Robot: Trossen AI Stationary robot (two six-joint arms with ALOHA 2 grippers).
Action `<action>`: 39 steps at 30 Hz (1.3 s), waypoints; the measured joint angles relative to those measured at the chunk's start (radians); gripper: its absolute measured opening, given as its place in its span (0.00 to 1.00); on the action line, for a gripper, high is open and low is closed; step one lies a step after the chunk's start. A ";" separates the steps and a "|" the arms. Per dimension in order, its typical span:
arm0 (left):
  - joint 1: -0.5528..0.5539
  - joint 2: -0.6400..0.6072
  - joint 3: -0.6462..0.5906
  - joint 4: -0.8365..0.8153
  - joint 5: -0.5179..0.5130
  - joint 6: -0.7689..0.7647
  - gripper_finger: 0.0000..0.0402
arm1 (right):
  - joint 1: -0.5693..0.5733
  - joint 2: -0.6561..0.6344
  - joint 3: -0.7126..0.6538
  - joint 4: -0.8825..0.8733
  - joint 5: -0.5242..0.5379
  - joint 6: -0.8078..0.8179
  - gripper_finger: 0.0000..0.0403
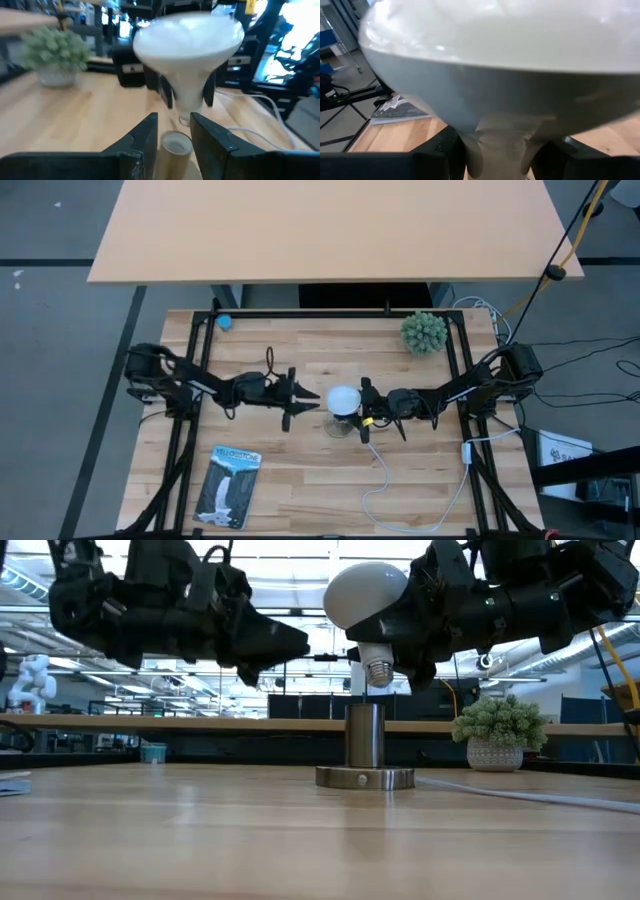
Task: Screw lightbulb
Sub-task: Insert the lightbulb into the lamp
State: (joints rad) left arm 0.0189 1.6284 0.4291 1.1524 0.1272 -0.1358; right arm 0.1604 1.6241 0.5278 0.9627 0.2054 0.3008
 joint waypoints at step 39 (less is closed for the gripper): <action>0.007 0.040 0.127 -0.171 0.073 0.027 0.30 | 0.016 0.000 0.139 -0.345 0.058 -0.134 0.40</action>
State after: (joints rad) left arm 0.0257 1.6688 0.5556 0.9810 0.2005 -0.1093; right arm 0.1768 1.6241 0.6666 0.6181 0.2638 0.1668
